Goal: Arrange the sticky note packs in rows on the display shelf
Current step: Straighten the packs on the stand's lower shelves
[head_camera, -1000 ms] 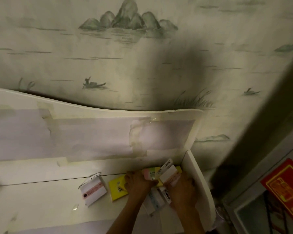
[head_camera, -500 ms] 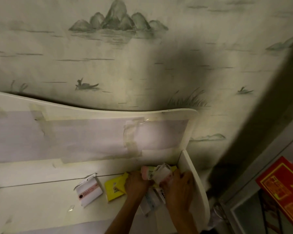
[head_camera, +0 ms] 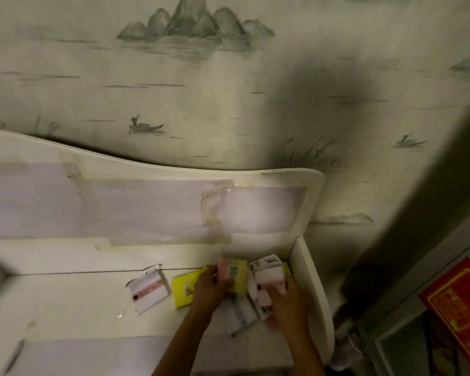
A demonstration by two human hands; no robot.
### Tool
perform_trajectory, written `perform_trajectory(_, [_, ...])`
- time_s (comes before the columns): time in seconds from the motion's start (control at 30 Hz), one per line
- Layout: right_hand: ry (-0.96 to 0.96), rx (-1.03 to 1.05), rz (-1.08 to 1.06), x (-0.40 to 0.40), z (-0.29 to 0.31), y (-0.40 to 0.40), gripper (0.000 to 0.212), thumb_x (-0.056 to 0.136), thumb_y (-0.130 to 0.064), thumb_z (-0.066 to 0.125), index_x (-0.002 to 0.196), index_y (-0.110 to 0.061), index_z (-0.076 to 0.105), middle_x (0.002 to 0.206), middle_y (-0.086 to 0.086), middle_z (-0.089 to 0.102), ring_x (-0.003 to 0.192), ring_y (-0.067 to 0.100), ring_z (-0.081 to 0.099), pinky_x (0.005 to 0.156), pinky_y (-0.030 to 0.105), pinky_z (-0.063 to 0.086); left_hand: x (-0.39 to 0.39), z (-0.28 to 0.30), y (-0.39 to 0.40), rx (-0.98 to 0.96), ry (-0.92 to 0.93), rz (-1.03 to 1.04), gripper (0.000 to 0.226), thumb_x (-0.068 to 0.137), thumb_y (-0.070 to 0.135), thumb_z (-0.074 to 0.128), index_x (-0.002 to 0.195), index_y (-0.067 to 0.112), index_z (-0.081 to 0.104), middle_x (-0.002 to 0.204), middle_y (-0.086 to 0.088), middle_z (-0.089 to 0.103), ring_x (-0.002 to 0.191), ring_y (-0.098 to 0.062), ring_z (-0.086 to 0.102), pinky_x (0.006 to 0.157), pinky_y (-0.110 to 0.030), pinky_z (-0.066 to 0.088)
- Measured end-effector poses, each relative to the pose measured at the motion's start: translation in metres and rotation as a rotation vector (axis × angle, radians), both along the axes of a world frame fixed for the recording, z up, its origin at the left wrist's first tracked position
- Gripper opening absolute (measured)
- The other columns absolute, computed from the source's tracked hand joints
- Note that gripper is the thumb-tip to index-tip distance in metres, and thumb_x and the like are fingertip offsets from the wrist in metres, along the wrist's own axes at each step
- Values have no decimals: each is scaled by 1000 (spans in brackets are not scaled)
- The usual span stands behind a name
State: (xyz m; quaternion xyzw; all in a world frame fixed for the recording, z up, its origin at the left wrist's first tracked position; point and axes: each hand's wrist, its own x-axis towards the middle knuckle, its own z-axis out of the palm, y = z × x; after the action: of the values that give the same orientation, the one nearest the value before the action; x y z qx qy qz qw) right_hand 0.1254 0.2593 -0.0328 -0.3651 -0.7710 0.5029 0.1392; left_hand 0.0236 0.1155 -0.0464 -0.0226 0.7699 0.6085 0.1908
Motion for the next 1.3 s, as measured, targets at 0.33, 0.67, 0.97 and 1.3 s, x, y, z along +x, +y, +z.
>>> perform_trajectory(0.33, [257,-547,109,-11,9,-36,29,87,-4,68,113,-15,61,105,3,67,92,22,66,58,32,61,26,45,-97,255,22,195,21,85,-2,68,106,2,70,96,-16,75,88,-31,73,72,-37,61])
perform_trajectory(0.67, [251,-746,400,-29,20,-147,25,89,7,60,109,-6,64,107,15,70,96,31,69,68,41,62,53,65,-223,288,102,402,26,85,6,71,111,6,71,100,-10,76,92,-28,73,76,-32,60])
perform_trajectory(0.97, [234,-746,564,-8,45,-299,25,91,5,58,112,-6,65,105,12,74,96,27,72,73,38,60,107,74,-377,292,157,550,26,86,13,72,111,12,69,99,-3,77,89,-24,74,77,-35,61])
perform_trajectory(1.3, [165,-736,726,31,59,-529,27,90,0,63,113,-13,66,99,3,76,94,25,73,73,37,60,167,81,-602,316,233,693,25,87,10,69,111,11,70,103,-4,76,95,-23,73,78,-32,59])
